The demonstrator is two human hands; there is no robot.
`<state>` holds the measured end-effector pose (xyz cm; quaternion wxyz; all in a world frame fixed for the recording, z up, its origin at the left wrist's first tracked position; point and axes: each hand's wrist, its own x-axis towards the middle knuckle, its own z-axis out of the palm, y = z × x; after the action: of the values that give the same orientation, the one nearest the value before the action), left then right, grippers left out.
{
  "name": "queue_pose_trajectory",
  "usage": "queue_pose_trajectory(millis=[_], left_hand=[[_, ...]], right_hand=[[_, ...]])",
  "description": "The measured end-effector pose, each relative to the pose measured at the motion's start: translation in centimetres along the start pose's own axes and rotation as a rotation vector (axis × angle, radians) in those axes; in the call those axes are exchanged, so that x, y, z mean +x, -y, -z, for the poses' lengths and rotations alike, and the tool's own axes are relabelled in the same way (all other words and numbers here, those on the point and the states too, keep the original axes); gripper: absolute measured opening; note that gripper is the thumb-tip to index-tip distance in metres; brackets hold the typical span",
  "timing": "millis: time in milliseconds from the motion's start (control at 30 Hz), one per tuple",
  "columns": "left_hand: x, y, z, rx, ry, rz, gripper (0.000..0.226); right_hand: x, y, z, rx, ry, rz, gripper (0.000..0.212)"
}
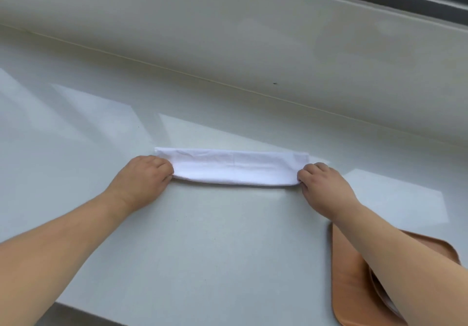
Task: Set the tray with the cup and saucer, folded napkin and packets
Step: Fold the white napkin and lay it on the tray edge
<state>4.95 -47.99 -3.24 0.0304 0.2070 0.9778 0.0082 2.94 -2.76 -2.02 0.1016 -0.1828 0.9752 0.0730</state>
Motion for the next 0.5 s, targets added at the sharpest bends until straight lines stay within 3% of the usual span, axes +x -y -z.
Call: queue_pose_trajectory(millis=[133,300,500], left_hand=[[-3.0,-0.8,0.8,-0.168,0.048,0.227,0.020],[-5.1,-0.9,0.9,-0.340,0.120,0.493,0.020],[-2.9,-0.9,-0.7,-0.423,0.019,0.757,0.025]], right_hand=[[-2.6,1.1,1.4,0.198,0.127,0.002,0.015],[-3.0,1.3,2.2,0.429,0.218,-0.170,0.007],[1.1,1.1,0.9,0.402,0.192,-0.329,0.018]])
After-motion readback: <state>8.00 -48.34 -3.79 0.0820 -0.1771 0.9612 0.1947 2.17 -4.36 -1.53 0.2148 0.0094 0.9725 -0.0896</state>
